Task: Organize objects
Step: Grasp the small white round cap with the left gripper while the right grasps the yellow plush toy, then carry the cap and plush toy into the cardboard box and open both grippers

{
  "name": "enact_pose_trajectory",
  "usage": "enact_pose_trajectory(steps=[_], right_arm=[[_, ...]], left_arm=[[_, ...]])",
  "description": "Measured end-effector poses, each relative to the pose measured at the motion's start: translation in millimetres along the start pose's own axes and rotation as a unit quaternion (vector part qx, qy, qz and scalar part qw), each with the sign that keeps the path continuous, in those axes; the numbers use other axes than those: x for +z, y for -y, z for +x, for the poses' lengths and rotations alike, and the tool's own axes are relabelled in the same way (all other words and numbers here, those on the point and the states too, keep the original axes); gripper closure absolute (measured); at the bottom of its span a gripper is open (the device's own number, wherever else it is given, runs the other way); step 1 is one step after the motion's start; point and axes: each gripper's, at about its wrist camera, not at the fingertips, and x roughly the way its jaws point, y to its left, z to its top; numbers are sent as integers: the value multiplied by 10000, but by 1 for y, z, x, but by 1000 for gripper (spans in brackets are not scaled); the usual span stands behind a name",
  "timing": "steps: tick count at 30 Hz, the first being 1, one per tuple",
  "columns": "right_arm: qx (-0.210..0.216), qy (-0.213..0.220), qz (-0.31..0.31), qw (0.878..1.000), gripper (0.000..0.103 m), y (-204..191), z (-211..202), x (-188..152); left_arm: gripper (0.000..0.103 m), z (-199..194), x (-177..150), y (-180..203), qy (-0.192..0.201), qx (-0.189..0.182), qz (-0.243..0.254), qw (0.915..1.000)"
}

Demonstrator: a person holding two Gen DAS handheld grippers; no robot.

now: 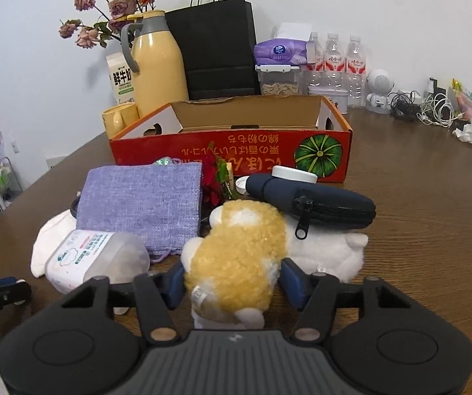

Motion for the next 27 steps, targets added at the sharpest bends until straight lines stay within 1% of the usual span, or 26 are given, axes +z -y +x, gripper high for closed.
enact_pose_trajectory(steps=[4, 10, 16, 21, 27], right_arm=[[111, 126, 68, 9998, 54, 5, -7, 2], [348, 312, 128, 9988, 58, 11, -23, 6], [630, 585, 194, 9961, 60, 14, -41, 13], [776, 927, 139, 9926, 60, 13, -60, 24], [913, 1301, 2, 9873, 60, 7, -77, 43]], left_arm=[[74, -3, 4, 2, 79, -27, -4, 10000], [74, -11, 14, 13, 263, -144, 134, 9995], [74, -23, 33, 26, 593, -255, 253, 9976], [74, -29, 50, 42, 842, -399, 435, 9947], [74, -32, 78, 62, 1187, -649, 625, 9888]])
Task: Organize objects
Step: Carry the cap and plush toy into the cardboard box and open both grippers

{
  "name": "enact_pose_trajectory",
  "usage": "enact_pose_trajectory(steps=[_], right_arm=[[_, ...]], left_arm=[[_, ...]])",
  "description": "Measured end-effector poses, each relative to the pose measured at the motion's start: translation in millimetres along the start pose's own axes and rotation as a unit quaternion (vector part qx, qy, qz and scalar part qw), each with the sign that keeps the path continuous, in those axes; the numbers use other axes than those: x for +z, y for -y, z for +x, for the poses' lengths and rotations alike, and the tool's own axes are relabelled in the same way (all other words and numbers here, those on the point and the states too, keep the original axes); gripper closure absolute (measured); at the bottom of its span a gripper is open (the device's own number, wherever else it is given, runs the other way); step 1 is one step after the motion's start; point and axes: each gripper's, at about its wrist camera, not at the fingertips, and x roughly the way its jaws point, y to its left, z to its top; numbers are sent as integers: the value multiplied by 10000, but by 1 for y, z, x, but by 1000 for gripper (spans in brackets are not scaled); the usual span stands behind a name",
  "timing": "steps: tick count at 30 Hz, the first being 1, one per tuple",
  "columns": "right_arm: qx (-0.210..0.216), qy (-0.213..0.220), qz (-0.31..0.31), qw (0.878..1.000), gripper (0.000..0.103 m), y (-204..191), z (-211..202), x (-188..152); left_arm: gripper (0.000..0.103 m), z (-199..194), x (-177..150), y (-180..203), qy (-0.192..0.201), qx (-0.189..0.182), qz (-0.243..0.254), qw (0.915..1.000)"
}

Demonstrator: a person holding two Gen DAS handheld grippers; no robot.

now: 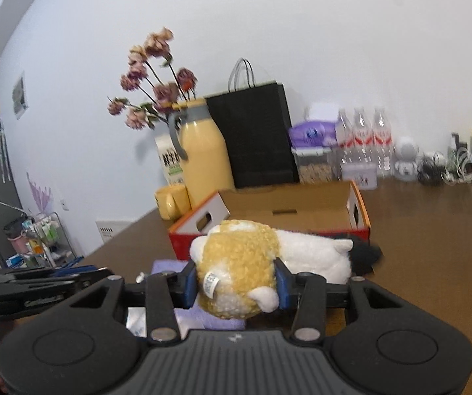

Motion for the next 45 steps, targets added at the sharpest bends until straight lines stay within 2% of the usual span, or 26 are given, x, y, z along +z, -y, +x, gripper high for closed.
enact_pose_trajectory(steps=[7, 13, 23, 28, 31, 34, 37, 43, 45], right_arm=[[-43, 286, -248, 9993, 60, -2, 19, 28], [-141, 258, -386, 9988, 60, 14, 70, 49], [-283, 104, -546, 9981, 60, 40, 162, 77], [-456, -63, -611, 9971, 60, 55, 209, 82], [-732, -106, -700, 9948, 60, 64, 232, 74], [-696, -425, -689, 9943, 60, 72, 251, 62], [-691, -664, -695, 9930, 60, 75, 263, 53], [-756, -870, -694, 9909, 58, 79, 271, 46], [-784, -951, -675, 9901, 56, 80, 272, 45]], left_arm=[[74, 24, 41, 10, 361, -122, 25, 9993], [74, 64, 72, 16, 471, -140, 81, 9988], [74, 159, 110, 21, 396, -207, 196, 9988], [74, 206, 118, 20, 205, -228, 89, 9995], [74, 233, 108, 13, 24, -199, -191, 9996], [74, 256, 97, 10, -299, -107, -125, 9994], [74, 269, 89, 8, -555, -94, -78, 9984], [73, 281, 80, 11, -899, 15, 69, 9959], [69, 282, 79, 10, -947, 84, 79, 9954]])
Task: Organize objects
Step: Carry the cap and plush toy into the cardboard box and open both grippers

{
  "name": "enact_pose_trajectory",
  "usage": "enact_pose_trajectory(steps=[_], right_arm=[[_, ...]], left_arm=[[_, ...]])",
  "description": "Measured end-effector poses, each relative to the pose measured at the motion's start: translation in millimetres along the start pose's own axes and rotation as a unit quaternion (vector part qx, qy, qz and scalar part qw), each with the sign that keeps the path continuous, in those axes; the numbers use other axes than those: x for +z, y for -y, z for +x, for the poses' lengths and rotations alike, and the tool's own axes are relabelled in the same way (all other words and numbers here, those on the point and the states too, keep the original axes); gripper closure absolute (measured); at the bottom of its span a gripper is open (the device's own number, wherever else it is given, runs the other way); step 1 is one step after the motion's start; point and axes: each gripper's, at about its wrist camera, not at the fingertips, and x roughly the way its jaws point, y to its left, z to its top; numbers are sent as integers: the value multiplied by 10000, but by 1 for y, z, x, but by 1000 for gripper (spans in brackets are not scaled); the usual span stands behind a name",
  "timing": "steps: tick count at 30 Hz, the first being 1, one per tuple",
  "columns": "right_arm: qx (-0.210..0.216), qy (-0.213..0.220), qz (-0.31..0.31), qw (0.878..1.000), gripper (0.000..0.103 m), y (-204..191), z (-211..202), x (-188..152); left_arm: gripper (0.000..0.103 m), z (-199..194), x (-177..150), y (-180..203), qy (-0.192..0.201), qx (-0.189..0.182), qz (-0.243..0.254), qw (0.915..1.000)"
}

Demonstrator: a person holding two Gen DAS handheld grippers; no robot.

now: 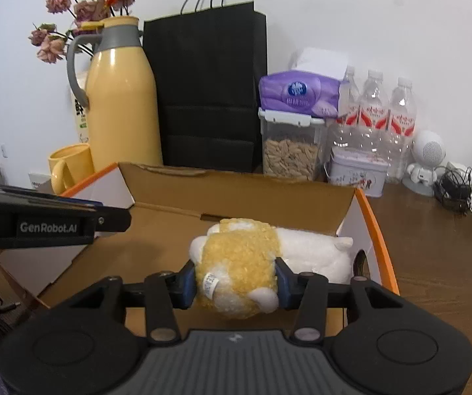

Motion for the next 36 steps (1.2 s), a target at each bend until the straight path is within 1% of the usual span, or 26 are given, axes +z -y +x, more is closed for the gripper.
enact_pose_trajectory(steps=[2, 3, 4, 5, 6, 7, 9, 12, 14, 19, 24, 29, 36], right_arm=[[-15, -18, 20, 10000, 53, 1, 0, 0], [-57, -15, 30, 10000, 52, 1, -1, 0], [-95, -23, 27, 9999, 42, 1, -1, -1], [-153, -41, 18, 9999, 34, 2, -1, -1], [-216, -48, 16, 9998, 17, 2, -1, -1], [-257, -46, 26, 9997, 6, 3, -1, -1], [-308, -32, 80, 9995, 0, 5, -1, 0], [-378, -85, 105, 9992, 0, 7, 0, 0], [-383, -80, 109, 9992, 0, 8, -1, 0], [-380, 12, 107, 9992, 0, 7, -6, 3], [-419, 168, 101, 9989, 0, 9, -17, 10], [-419, 480, 2, 9980, 0, 7, -42, 22], [-417, 833, -178, 9955, 0, 1, -88, 25]], left_arm=[[52, -1, 1, -1, 20, 29, -8, 10000], [34, -2, 1, 0, 59, 56, -12, 10000], [16, -4, 2, -1, 122, 116, -26, 9999], [10, -6, 2, -1, 204, 202, -30, 9996], [0, -8, 2, 0, 281, 284, -26, 9992], [0, -9, 3, 0, 328, 316, -22, 9990], [0, -10, 3, 1, 331, 344, -9, 9989], [0, -9, 3, 3, 283, 364, 20, 9989], [0, -11, 3, 3, 317, 346, 19, 9989], [0, -20, 7, 3, 444, 315, -10, 9985], [0, -38, 14, 2, 665, 288, -57, 9974], [0, -64, 21, 1, 948, 281, -88, 9951], [0, -105, 20, -2, 1157, 292, -20, 9929]])
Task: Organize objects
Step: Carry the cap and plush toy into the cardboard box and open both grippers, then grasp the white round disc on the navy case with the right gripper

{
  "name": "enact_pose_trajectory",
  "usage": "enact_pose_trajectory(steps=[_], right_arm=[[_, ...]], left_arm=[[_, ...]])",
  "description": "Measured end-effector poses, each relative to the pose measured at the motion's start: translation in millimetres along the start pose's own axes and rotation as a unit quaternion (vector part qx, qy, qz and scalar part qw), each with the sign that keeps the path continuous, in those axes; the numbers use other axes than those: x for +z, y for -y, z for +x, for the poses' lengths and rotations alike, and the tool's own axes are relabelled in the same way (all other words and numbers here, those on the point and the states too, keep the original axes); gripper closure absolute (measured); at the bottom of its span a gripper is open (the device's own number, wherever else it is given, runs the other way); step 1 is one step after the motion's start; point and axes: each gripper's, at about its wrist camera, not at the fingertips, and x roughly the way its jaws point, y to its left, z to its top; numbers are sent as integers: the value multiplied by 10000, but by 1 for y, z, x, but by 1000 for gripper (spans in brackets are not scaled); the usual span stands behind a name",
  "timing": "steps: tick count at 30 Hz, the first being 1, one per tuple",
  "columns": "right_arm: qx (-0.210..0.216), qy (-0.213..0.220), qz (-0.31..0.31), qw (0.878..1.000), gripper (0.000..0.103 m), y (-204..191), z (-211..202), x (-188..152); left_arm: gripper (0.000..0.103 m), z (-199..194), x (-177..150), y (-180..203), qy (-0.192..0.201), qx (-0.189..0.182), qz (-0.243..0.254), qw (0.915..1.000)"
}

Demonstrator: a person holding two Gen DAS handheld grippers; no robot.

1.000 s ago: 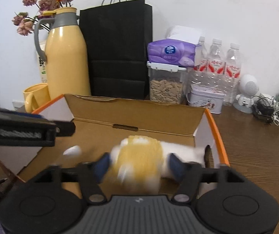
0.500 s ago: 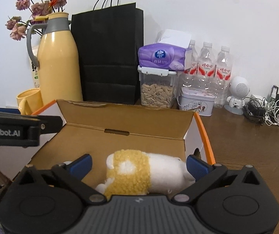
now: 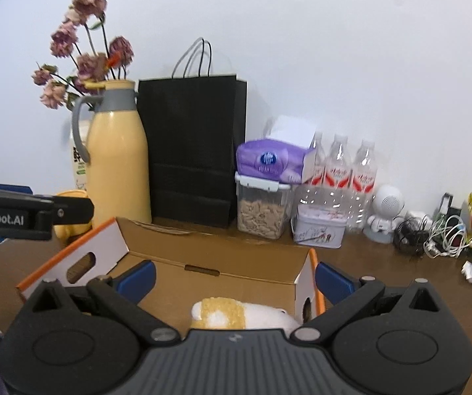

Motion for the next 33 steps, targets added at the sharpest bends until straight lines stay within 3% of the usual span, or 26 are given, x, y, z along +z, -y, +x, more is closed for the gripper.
enact_pose_trajectory(steps=[8, 17, 33], right_arm=[[-48, 35, -172, 9998, 0, 3, -48, -17], [-121, -157, -94, 9998, 0, 12, -93, -54], [-148, -588, 96, 9981, 0, 5, -114, -119]], left_arm=[[0, -48, -12, -10, 7, -55, 105, 9999], [0, -84, -46, -23, -263, -2, 151, 9995], [0, -104, -103, -52, -809, 119, -151, 9965]])
